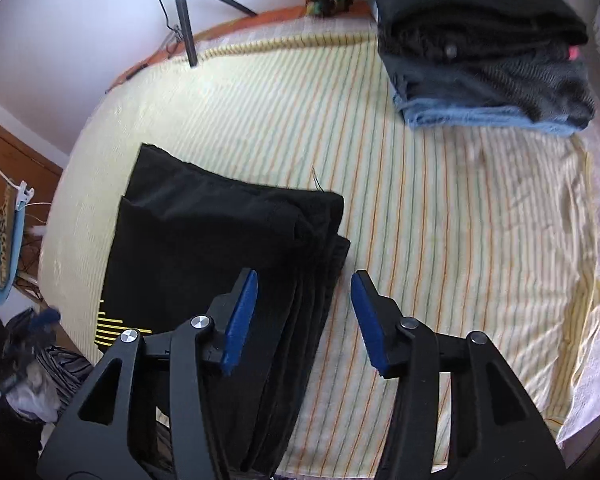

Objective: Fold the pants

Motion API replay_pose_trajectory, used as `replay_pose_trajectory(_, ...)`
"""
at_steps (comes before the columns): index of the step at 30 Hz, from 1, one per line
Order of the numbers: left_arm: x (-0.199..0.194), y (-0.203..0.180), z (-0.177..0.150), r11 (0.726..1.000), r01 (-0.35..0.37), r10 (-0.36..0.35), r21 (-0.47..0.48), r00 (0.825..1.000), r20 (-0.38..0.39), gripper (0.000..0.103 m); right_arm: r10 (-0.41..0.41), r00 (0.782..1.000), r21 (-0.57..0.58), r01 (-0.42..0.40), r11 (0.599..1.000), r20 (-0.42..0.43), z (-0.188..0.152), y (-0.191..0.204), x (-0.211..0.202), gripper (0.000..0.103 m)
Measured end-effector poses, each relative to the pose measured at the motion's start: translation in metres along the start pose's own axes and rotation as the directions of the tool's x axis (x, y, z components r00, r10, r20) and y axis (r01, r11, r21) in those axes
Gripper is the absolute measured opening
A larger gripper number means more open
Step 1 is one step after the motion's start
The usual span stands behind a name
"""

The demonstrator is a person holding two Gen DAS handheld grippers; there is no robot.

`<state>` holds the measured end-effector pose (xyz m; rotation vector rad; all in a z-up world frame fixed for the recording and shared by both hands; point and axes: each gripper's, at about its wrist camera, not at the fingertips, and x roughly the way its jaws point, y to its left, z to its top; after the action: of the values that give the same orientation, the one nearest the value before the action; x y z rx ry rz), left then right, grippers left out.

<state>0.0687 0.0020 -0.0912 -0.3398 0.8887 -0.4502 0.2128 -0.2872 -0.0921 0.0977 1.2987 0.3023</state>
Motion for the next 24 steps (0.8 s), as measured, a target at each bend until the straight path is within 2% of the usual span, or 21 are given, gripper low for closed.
replay_pose_trajectory(3,0.008,0.014,0.003,0.999,-0.01,0.011,-0.046,1.0,0.014,0.023,-0.021,0.998,-0.01,0.021,1.0,0.064,0.005,0.007,-0.013,0.051)
replay_pose_trajectory(5,0.014,0.011,0.002,0.999,-0.006,0.007,-0.035,1.0,0.007,0.023,0.005,0.996,-0.031,-0.002,1.0,0.092,0.011,0.012,-0.017,0.051)
replay_pose_trajectory(9,0.031,-0.007,-0.002,1.0,0.008,-0.007,0.026,1.0,-0.024,0.023,0.1,0.989,-0.077,-0.092,0.993,0.11,0.027,0.029,-0.015,0.052)
replay_pose_trajectory(12,0.051,-0.02,-0.007,0.995,-0.011,0.018,0.095,0.997,-0.076,0.023,0.159,0.981,-0.133,-0.145,0.98,0.107,0.044,0.051,-0.004,0.052)
replay_pose_trajectory(17,0.066,-0.019,-0.025,0.993,-0.026,0.043,0.116,0.988,-0.147,0.018,0.272,0.961,-0.202,-0.258,0.945,0.047,0.077,0.094,0.025,0.052)
replay_pose_trajectory(20,0.063,-0.019,-0.03,0.992,-0.028,0.044,0.122,0.99,-0.13,0.016,0.299,0.954,-0.232,-0.295,0.927,-0.018,0.097,0.119,0.052,0.052)
replay_pose_trajectory(24,0.062,-0.019,-0.034,0.99,-0.036,0.053,0.137,0.991,-0.121,0.013,0.275,0.956,-0.268,-0.292,0.918,-0.101,0.114,0.146,0.09,0.052)
